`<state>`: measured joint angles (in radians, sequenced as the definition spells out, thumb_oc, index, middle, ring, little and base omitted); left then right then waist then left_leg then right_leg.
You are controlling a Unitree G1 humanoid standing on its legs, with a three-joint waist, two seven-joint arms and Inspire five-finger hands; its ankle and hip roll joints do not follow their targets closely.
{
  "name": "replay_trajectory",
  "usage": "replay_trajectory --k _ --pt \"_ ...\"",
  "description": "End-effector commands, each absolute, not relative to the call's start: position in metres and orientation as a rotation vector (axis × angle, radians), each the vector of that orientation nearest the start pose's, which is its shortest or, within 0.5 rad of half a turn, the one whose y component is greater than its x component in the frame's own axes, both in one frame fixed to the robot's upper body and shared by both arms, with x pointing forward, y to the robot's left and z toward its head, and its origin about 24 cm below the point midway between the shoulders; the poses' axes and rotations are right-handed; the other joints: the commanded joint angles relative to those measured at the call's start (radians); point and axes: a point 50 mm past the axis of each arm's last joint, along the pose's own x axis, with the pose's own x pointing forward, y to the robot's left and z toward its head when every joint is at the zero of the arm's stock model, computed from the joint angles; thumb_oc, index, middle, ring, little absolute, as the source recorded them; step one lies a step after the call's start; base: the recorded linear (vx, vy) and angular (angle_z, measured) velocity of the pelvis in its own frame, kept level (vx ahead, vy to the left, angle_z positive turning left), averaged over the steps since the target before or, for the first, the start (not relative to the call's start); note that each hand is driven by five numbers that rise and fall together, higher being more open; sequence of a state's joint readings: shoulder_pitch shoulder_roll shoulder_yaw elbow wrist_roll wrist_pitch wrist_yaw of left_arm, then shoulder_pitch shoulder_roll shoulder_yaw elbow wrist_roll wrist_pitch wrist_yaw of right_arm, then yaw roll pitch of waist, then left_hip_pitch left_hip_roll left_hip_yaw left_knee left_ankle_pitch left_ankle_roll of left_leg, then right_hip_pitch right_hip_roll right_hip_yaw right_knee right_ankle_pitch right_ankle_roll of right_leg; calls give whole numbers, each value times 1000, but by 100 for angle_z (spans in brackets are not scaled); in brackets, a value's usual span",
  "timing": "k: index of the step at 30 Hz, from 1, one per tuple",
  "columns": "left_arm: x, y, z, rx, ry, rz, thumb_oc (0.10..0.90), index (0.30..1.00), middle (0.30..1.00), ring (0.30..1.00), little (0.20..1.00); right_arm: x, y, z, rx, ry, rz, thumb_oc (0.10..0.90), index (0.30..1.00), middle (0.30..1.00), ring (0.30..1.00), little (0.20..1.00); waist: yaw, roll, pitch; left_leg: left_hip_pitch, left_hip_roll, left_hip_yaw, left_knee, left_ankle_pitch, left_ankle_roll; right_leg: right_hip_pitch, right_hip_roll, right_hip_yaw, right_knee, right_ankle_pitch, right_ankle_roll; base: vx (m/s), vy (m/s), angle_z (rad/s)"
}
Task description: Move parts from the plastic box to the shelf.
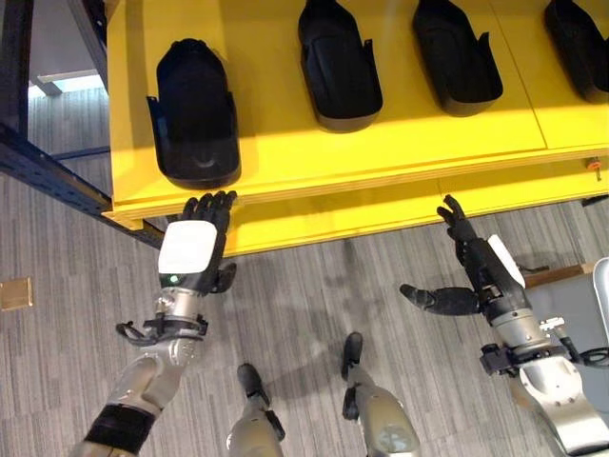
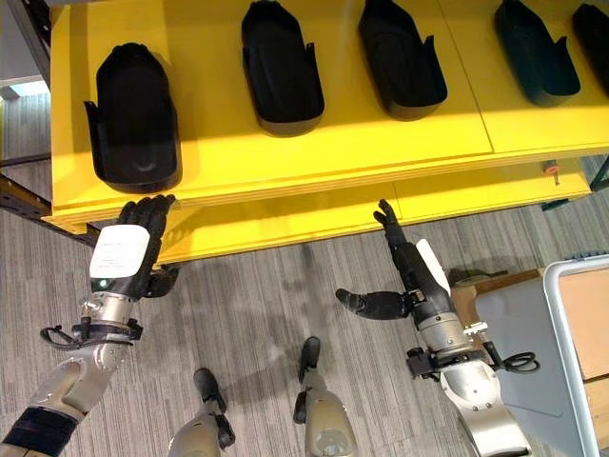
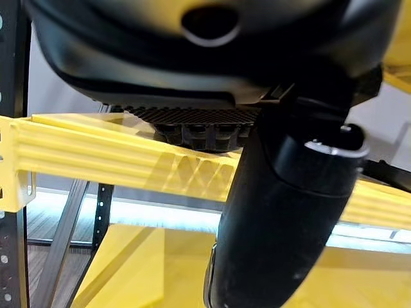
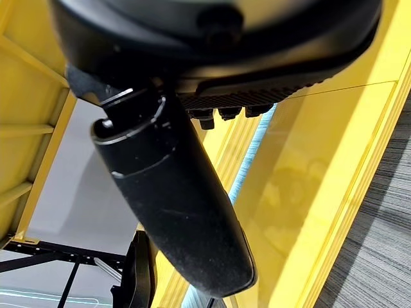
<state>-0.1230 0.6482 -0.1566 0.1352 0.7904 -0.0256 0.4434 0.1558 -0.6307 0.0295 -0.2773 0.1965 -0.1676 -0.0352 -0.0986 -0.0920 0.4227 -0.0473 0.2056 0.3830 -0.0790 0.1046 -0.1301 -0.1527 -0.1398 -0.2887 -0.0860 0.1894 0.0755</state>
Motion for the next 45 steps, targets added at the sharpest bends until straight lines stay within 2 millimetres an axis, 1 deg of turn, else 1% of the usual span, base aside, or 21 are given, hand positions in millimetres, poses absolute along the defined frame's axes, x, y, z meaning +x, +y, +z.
replay_trajectory --k 1,12,22,37,45 --pt "274 250 135 1422 -509 326 900 1000 1000 1000 1000 216 -213 154 -402 -506 134 900 1000 1000 1000 1000 -14 -24 -45 1 0 -39 54 -17 3 1 -32 28 91 -65 70 0 0 0" --pt "271 252 134 1411 -504 327 900 1000 1000 1000 1000 216 -212 154 -406 -506 136 900 1000 1000 1000 1000 -9 -23 -45 0 0 -43 55 -17 3 5 -31 26 90 -65 69 0 0 0" --pt "275 252 133 1416 -493 337 900 1000 1000 1000 1000 217 -212 154 -405 -506 135 900 1000 1000 1000 1000 -12 -25 -45 1 0 -43 56 -17 3 5 -31 27 90 -64 69 0 0 0" --pt "284 255 148 1451 -533 386 900 1000 1000 1000 1000 216 -213 154 -411 -508 135 900 1000 1000 1000 1000 -21 -31 -37 -9 1 -40 65 -20 2 -8 -30 34 98 -64 69 0 0 0" --pt "288 257 150 1463 -529 400 900 1000 1000 1000 1000 215 -214 154 -410 -504 138 900 1000 1000 1000 1000 -27 -35 -36 -16 4 -40 73 -25 0 -14 -29 36 105 -68 71 0 0 0"
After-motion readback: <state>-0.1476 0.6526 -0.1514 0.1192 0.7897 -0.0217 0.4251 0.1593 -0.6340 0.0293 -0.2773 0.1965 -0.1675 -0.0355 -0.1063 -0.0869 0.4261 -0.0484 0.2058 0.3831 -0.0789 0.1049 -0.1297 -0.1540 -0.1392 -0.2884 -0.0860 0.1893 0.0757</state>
